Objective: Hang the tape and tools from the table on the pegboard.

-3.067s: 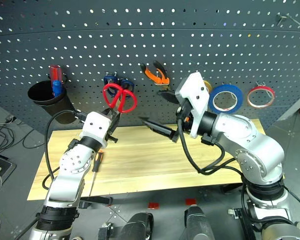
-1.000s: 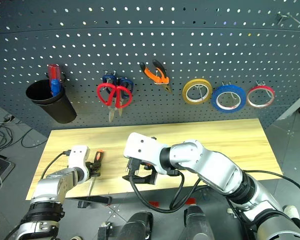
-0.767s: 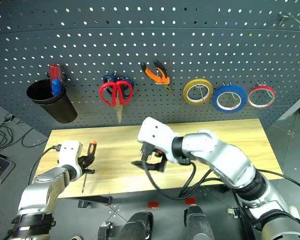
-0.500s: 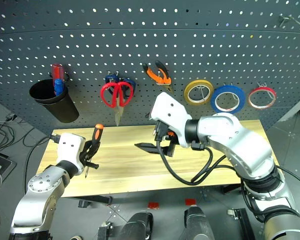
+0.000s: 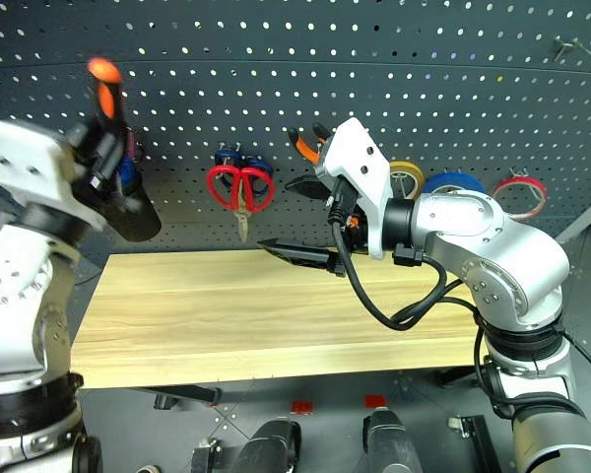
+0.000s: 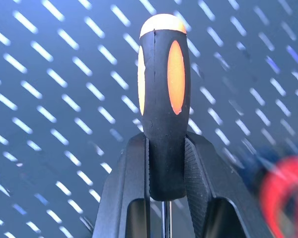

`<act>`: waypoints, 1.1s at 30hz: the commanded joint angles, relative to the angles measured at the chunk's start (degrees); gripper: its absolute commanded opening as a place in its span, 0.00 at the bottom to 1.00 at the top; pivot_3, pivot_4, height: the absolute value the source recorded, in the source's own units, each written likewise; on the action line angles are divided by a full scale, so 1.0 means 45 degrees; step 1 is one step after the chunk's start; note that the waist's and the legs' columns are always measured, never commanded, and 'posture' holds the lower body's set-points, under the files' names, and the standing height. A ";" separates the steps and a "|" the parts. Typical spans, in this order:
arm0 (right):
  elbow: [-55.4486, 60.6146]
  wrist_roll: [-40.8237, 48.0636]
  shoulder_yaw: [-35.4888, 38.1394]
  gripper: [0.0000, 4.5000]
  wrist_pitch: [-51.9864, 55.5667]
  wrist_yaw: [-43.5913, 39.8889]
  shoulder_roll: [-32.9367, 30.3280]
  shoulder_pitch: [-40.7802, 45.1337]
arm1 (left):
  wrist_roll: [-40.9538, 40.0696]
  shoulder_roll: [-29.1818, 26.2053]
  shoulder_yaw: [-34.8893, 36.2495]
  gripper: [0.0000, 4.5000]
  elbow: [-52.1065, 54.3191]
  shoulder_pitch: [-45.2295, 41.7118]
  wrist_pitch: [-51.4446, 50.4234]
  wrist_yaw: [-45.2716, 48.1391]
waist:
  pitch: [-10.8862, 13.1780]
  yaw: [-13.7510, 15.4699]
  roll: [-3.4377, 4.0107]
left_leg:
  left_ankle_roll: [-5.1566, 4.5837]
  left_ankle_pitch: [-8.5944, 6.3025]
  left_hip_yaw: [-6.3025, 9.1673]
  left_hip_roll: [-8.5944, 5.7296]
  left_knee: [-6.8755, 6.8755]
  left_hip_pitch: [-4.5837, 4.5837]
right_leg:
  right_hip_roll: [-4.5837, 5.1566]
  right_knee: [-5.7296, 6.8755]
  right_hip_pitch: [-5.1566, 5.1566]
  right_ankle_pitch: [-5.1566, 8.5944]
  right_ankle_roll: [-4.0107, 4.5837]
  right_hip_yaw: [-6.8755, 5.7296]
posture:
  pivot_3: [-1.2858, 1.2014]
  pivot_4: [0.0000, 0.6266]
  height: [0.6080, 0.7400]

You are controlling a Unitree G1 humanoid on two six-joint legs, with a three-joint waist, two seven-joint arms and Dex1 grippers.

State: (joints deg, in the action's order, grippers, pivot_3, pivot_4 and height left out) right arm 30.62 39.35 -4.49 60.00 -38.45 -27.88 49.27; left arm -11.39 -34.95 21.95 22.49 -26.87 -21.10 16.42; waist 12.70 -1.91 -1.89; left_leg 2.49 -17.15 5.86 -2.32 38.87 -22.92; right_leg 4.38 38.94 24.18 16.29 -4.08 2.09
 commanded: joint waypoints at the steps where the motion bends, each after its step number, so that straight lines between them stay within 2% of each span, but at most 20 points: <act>1: 0.0076 0.0487 0.0666 1.00 0.0053 0.0351 0.0161 0.0451 | -0.0199 -0.0484 0.0924 0.13 -0.0635 -0.1039 0.0068 -0.0426 | -0.0005 -0.0002 -0.0003 | 0.0002 0.0001 0.0000 -0.0001 0.0002 -0.0001 | -0.0009 0.0003 0.0002 0.0000 0.0000 0.0000 | 0.51 0.20 1.00; 7: -0.0427 0.0630 0.0783 1.00 0.0091 0.0911 0.0495 0.0912 | 0.0151 -0.0702 0.1005 0.13 -0.2467 -0.1327 0.1357 -0.0367 | -0.0086 -0.0015 0.0000 | 0.0020 0.0011 0.0007 0.0000 0.0002 -0.0001 | -0.0031 0.0005 0.0005 -0.0002 0.0003 -0.0003 | 0.51 0.20 1.00; 11: -0.0556 0.0831 0.0815 1.00 0.0104 0.1159 0.0646 0.1082 | 0.0345 -0.0390 0.0621 0.13 -0.3655 -0.1514 0.2546 -0.0434 | -0.0105 -0.0013 -0.0010 | 0.0025 0.0014 0.0008 0.0000 0.0008 -0.0001 | -0.0028 0.0010 0.0010 -0.0003 0.0005 -0.0002 | 0.51 0.19 1.00; 18: -0.0528 0.0937 0.0772 1.00 0.0144 0.1214 0.0606 0.1129 | 0.0461 0.0077 0.0378 0.13 -0.4086 -0.1243 0.3493 -0.0698 | -0.0171 -0.0057 -0.0047 | 0.0025 0.0014 0.0007 0.0001 0.0013 -0.0003 | -0.0017 0.0011 0.0010 -0.0004 0.0005 0.0002 | 0.50 0.19 1.00; 25: -0.0538 0.0908 0.0770 1.00 0.0087 0.1056 0.0365 0.0936 | 0.0227 0.0431 0.0938 0.62 -0.3135 -0.0708 0.3346 -0.1638 | -0.0319 -0.0307 -0.0071 | 0.0025 0.0014 0.0006 0.0010 0.0010 -0.0003 | -0.0016 0.0014 0.0018 -0.0004 0.0005 0.0006 | 0.50 0.17 1.00; 28: -0.0614 0.0909 0.0795 1.00 -0.0044 0.0926 0.0310 0.0836 | 0.0325 0.0377 0.0664 0.82 -0.2407 -0.0674 0.3039 -0.1664 | -0.0402 -0.0311 -0.0074 | 0.0025 0.0014 0.0006 0.0008 0.0012 -0.0003 | -0.0017 0.0017 0.0018 -0.0004 0.0005 0.0007 | 0.51 0.16 1.00; 33: -0.0702 0.0644 0.0966 1.00 -0.0800 0.0677 0.0183 0.0007 | -0.0184 0.0900 -0.1062 0.82 -0.0380 -0.0456 0.1302 -0.1098 | -0.0688 -0.0247 -0.0091 | 0.0024 0.0014 0.0016 0.0000 0.0013 -0.0002 | -0.0008 0.0014 -0.0001 -0.0004 0.0005 0.0010 | 0.51 0.14 1.00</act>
State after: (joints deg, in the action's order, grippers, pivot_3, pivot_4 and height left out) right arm 26.60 42.09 -2.22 58.80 -34.98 -26.35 49.73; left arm -11.07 -31.24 19.45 16.62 -29.52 -13.07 10.47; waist 9.60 -3.02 -2.30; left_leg 2.60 -17.09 5.92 -2.36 38.93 -22.93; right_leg 4.38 39.00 24.14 16.27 -4.06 2.15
